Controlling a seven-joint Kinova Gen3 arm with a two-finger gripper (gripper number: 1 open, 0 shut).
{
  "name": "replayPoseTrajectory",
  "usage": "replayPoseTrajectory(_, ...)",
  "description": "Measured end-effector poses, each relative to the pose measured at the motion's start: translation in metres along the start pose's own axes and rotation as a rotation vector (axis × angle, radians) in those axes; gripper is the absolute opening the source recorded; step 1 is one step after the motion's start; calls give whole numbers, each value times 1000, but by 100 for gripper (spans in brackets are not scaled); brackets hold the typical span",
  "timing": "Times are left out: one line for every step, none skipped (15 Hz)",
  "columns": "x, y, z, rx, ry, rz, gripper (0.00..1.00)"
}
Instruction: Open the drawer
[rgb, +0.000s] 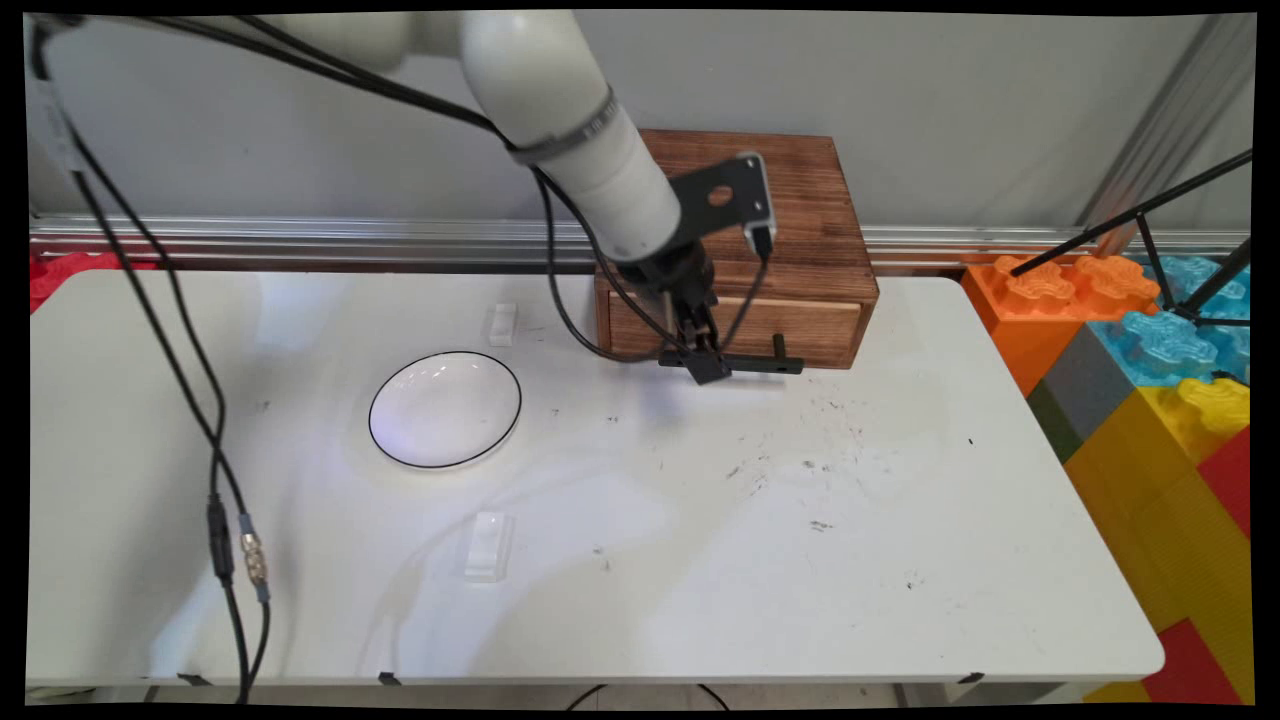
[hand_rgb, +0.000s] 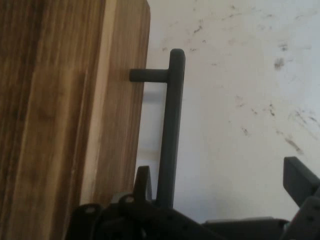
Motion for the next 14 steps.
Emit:
replayPoseTrajectory(2,1,11,-1,-5,0,100)
replayPoseTrajectory(3,1,21,0,-9,0,100)
replayPoseTrajectory(4,1,30,2,-13,-1,100)
replayPoseTrajectory(5,1,39,5,-16,-1,100)
replayPoseTrajectory(5,1,46,7,-19,-2,100)
replayPoseTrajectory(6,0,53,9,-22,-3,100)
replayPoseTrajectory(7,0,61,12,-25,-4,100)
replayPoseTrajectory(7,-1,67,13,-27,-3,100)
replayPoseTrajectory(8,-2,74,14,-29,-2,100)
replayPoseTrajectory(8,-2,79,14,-31,0,100)
replayPoseTrajectory(8,-2,85,12,-33,4,100)
replayPoseTrajectory(9,-2,91,10,-34,10,100)
replayPoseTrajectory(9,-3,95,9,-36,15,100)
replayPoseTrajectory(9,-3,100,7,-37,23,100)
